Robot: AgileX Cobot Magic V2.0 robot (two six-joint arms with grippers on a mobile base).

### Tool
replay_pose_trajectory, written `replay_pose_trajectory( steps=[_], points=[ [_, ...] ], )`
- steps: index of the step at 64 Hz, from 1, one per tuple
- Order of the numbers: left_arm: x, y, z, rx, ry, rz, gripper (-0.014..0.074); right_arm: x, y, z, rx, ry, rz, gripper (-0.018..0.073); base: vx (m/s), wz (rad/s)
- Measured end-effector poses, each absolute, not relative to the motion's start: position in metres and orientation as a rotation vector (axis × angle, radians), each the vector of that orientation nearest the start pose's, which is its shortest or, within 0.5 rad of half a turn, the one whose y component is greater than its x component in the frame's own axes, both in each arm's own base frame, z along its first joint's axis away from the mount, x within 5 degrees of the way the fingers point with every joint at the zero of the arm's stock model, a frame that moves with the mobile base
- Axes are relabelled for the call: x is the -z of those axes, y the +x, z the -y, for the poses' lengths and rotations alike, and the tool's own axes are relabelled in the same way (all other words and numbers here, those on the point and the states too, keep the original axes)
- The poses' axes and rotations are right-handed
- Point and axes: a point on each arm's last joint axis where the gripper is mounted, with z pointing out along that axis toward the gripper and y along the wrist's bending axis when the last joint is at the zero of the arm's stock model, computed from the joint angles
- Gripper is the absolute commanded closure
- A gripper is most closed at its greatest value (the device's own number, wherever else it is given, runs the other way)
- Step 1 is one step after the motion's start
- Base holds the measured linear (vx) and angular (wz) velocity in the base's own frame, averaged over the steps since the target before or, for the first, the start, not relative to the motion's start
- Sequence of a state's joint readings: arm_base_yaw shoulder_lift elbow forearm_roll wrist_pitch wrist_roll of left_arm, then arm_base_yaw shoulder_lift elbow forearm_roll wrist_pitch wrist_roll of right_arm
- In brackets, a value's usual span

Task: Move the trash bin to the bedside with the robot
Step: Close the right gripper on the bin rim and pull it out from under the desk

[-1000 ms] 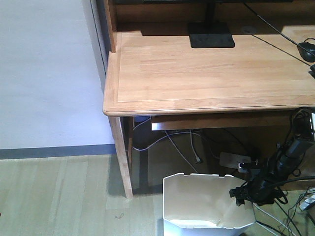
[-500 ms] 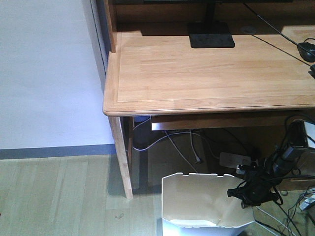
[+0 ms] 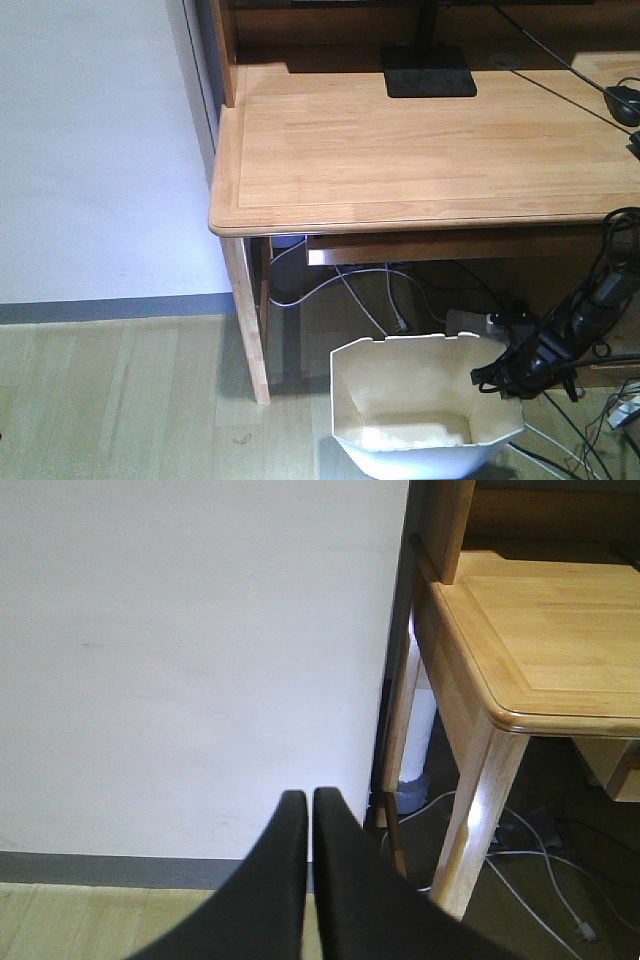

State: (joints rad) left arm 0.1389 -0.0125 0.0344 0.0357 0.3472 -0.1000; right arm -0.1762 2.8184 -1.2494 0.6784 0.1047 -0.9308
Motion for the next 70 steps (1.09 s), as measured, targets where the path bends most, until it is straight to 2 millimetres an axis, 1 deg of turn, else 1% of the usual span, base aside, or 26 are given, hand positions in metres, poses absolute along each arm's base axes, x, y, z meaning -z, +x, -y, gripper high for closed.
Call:
replay_pose_trajectory(
  steps=[6, 16, 23, 31, 39, 45, 57, 64, 70],
  points=[
    [-0.171, 0.053, -0.008, -0.062, -0.198, -1.842, 0.0603, 0.15, 0.329, 0.05, -0.161, -0.152, -3.091, 0.0562, 0.0, 0.0],
    [-0.171, 0.053, -0.008, -0.062, -0.198, -1.842, 0.0603, 0.127, 0.338, 0.043, -0.322, -0.123, -3.034, 0.0562, 0.0, 0.0],
    [-0.171, 0.053, -0.008, -0.062, -0.198, -1.842, 0.0603, 0.109, 0.34, 0.037, -0.407, -0.108, -2.983, 0.0562, 0.0, 0.0],
    [-0.171, 0.053, -0.008, -0.062, -0.198, -1.842, 0.0603, 0.088, 0.337, 0.031, -0.466, -0.112, -2.943, 0.0562, 0.0, 0.0],
    [-0.171, 0.053, -0.008, -0.062, -0.198, -1.842, 0.0603, 0.075, 0.327, 0.03, -0.466, -0.115, -2.942, 0.0562, 0.0, 0.0],
    [-0.171, 0.053, -0.008, -0.062, -0.198, -1.842, 0.0603, 0.064, 0.317, 0.031, -0.419, -0.132, -2.954, 0.0562, 0.0, 0.0],
    [-0.171, 0.053, -0.008, -0.062, -0.198, -1.842, 0.0603, 0.04, 0.302, 0.034, -0.308, -0.248, -2.953, 0.0562, 0.0, 0.0],
    [-0.171, 0.053, -0.008, -0.062, -0.198, -1.842, 0.0603, 0.023, 0.295, 0.033, -0.292, -0.295, -2.935, 0.0562, 0.0, 0.0],
    [-0.171, 0.053, -0.008, -0.062, -0.198, -1.842, 0.0603, 0.009, 0.288, 0.03, -0.319, -0.302, -2.917, 0.0562, 0.0, 0.0]
  ],
)
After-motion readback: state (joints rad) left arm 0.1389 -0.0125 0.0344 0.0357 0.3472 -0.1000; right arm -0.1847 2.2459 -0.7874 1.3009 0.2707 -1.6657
